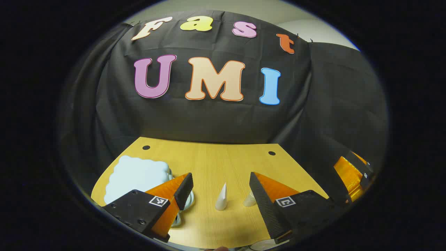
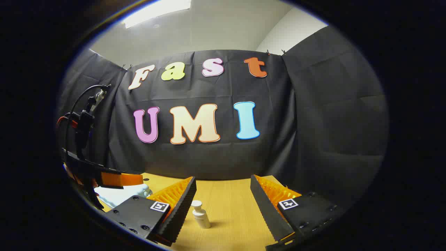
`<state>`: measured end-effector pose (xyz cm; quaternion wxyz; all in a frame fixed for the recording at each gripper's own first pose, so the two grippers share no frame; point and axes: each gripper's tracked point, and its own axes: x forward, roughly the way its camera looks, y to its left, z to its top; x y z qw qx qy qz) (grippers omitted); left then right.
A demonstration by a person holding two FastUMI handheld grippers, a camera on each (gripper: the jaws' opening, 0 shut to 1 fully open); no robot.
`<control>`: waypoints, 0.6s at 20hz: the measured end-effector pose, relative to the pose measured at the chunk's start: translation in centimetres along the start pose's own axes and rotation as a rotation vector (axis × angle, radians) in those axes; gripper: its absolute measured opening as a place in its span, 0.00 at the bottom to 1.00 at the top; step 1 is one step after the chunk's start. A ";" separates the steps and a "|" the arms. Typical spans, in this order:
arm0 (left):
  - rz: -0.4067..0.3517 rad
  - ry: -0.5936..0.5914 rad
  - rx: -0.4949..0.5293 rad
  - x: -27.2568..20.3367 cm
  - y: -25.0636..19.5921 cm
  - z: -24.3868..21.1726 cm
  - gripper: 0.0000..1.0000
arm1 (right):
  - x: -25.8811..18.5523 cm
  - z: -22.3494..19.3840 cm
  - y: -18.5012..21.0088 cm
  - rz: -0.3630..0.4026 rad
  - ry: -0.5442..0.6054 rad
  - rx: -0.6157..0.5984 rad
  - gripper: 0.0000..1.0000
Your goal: First open the suitcase, pack the skin care products into it, and then close the suitcase.
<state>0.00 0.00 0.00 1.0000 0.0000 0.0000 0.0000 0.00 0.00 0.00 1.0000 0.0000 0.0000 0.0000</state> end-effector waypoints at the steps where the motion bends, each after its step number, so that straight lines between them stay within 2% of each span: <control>1: 0.000 0.004 -0.003 0.0 0.1 -0.1 0.96 | 0.1 -0.1 0.1 0.001 0.003 0.000 0.98; 12: 0.014 0.039 -0.033 1.0 2.7 -0.5 0.96 | 1.0 -0.9 0.9 -0.004 0.023 -0.005 0.98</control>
